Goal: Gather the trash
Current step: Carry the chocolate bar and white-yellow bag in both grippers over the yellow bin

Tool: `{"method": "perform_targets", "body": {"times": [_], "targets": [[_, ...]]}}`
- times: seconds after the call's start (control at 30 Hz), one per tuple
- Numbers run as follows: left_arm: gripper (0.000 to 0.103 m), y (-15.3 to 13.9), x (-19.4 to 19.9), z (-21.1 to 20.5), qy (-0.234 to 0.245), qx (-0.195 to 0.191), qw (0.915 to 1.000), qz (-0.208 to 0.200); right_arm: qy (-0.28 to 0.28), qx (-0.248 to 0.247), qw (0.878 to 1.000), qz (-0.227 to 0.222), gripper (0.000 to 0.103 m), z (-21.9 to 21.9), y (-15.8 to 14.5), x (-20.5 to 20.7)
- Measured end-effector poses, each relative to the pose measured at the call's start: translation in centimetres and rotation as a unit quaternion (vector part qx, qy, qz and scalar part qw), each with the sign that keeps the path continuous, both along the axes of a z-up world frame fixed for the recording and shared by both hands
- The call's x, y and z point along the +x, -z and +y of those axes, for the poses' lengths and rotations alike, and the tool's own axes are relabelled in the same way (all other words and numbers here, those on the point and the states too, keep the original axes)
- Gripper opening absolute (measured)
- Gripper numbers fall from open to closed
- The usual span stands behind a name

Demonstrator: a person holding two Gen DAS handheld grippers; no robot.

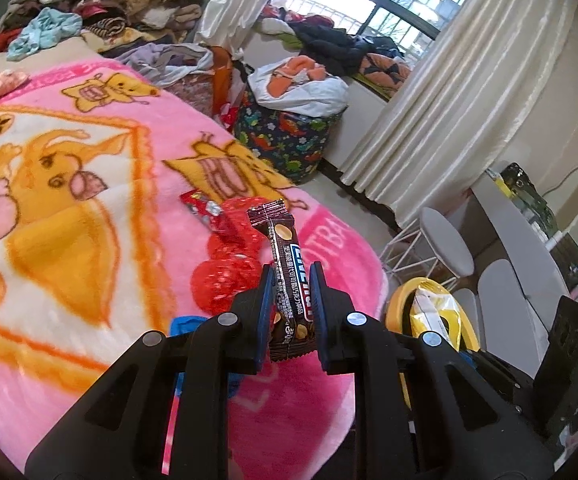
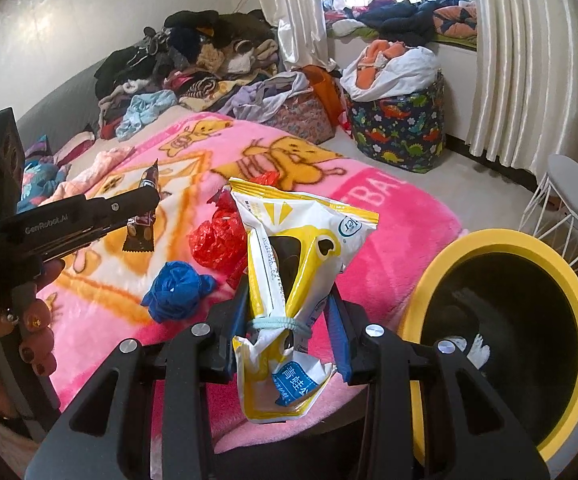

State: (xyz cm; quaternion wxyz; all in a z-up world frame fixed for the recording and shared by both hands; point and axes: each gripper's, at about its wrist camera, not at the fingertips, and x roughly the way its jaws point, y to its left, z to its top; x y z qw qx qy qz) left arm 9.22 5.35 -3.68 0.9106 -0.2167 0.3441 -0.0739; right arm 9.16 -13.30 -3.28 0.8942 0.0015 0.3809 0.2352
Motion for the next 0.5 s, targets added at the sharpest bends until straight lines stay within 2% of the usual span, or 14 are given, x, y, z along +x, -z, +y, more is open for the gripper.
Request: {"method": "perform_targets", "body": {"times": [0.5], "targets": [[0.013,-1.6,-0.2,-3.8,0.039,0.014,0.999,-0.018,0.032,0.02,0.999,-0.019,0.034,-3.8,-1.3,-1.3]]}}
